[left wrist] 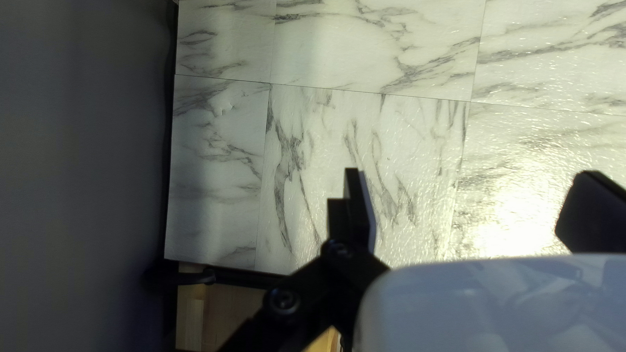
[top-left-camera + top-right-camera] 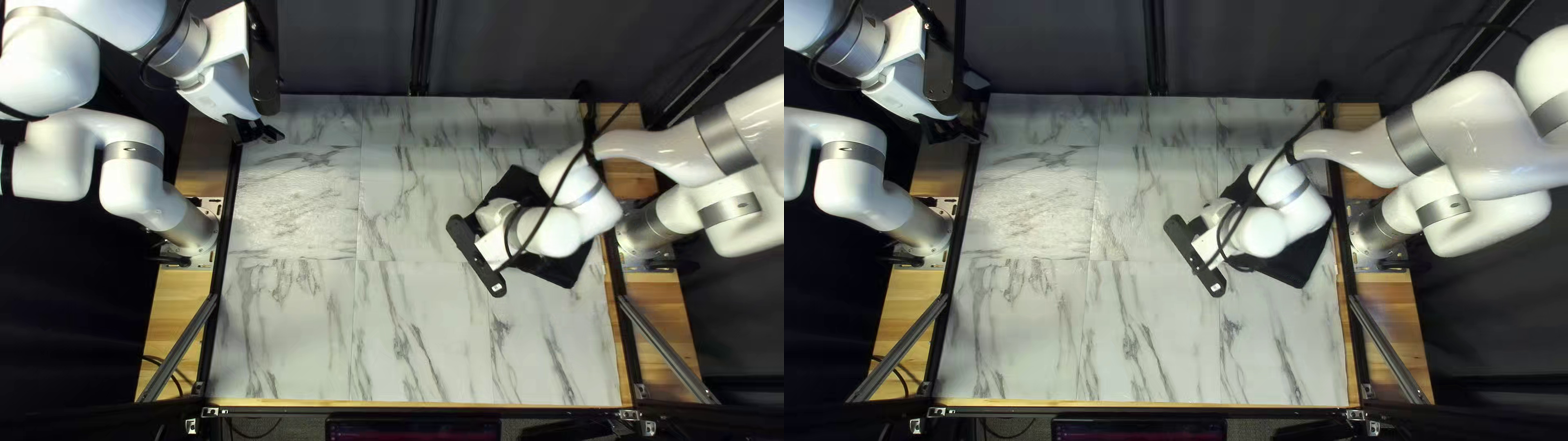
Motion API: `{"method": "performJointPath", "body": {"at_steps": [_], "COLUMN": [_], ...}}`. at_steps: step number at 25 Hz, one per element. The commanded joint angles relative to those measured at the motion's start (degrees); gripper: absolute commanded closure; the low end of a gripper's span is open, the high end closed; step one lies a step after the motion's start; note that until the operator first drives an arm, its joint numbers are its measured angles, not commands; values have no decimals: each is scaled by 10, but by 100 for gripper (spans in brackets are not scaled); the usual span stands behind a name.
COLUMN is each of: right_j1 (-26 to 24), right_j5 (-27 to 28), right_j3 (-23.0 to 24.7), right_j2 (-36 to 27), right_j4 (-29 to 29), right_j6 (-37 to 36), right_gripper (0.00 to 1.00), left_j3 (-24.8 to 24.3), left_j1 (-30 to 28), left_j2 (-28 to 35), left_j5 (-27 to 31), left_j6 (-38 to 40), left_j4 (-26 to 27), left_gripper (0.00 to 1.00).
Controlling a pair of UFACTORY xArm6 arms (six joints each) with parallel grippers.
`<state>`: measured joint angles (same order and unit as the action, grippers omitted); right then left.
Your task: Fold t-shirt
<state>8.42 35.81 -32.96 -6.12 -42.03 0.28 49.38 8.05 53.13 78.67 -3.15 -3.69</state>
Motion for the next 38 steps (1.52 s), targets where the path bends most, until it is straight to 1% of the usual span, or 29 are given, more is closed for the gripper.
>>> {"method": "performJointPath", "body": {"at_steps": [1, 8, 14, 20, 25, 29, 30, 34, 35, 38], "right_j1": [-24, -54, -88, -117, -135, -157, -160, -182, -185, -206], "right_j5": [-16, -42, -71, -94, -108, -120, -122, -131, -132, -139], "right_j3": [-20, -44, -88, -121, -166, -218, -223, -280, -286, -325], "right_j2": [8, 22, 56, 78, 114, 153, 157, 197, 201, 226], "right_j4": [-13, -29, -30, -25, -16, 1, 2, 24, 26, 50], "right_j6": [-38, -79, -136, -190, -234, -287, -293, -349, -356, -405], "right_gripper": [100, 100, 100, 100, 100, 100, 100, 100, 100, 100], "left_j3": [0, 0, 0, 0, 0, 0, 0, 0, 0, 0], "left_j1": [0, 0, 0, 0, 0, 0, 0, 0, 0, 0], "left_j2": [0, 0, 0, 0, 0, 0, 0, 0, 0, 0], "left_j5": [0, 0, 0, 0, 0, 0, 0, 0, 0, 0], "left_j6": [0, 0, 0, 0, 0, 0, 0, 0, 0, 0], "left_j4": [0, 0, 0, 0, 0, 0, 0, 0, 0, 0], "left_gripper": [0, 0, 0, 0, 0, 0, 0, 0, 0, 0]}}
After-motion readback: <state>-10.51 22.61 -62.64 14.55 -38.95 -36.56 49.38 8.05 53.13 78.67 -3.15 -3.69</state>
